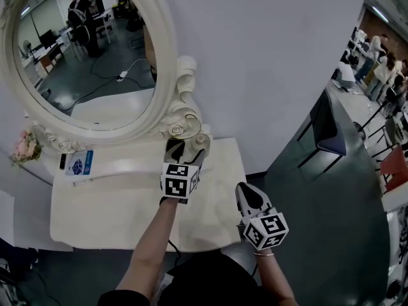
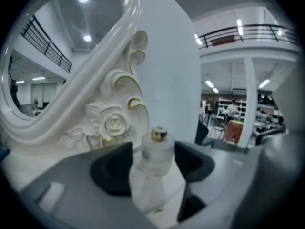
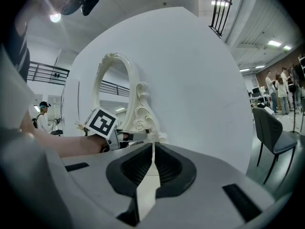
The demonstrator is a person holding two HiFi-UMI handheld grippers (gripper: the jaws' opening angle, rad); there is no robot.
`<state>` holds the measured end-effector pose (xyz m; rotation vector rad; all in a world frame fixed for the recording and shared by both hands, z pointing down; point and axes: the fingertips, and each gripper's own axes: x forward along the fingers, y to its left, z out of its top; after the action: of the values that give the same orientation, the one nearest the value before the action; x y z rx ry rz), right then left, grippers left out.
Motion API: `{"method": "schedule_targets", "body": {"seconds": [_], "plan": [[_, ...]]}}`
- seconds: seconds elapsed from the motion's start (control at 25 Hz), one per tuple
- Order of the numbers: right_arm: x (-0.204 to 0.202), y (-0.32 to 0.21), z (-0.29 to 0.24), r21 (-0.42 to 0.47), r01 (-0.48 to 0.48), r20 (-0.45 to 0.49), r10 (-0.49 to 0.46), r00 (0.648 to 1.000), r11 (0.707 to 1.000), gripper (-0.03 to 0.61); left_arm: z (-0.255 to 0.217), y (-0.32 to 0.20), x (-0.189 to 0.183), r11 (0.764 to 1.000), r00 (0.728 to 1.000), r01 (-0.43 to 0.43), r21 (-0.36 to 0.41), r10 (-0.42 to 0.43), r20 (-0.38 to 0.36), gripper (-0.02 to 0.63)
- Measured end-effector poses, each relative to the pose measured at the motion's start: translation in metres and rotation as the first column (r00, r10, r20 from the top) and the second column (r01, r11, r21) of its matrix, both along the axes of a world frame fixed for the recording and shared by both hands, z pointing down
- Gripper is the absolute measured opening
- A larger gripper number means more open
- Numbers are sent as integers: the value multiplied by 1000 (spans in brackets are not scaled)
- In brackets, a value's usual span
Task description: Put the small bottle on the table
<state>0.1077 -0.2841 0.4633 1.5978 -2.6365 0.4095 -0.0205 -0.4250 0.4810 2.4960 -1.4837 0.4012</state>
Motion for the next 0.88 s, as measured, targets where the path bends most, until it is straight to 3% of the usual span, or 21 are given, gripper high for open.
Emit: {"method": "schedule_targets", "body": {"seconds": [0.48, 0.88], "plan": [[-16, 7, -3, 9, 10, -13, -10, 1000, 1000, 5, -1, 70, -45, 1000, 998, 25, 2, -25, -61, 132], [-30, 15, -1, 7, 19, -22, -18, 1000, 1000, 6, -14, 104, -77, 997, 994, 66, 32, -62, -94, 67]]}}
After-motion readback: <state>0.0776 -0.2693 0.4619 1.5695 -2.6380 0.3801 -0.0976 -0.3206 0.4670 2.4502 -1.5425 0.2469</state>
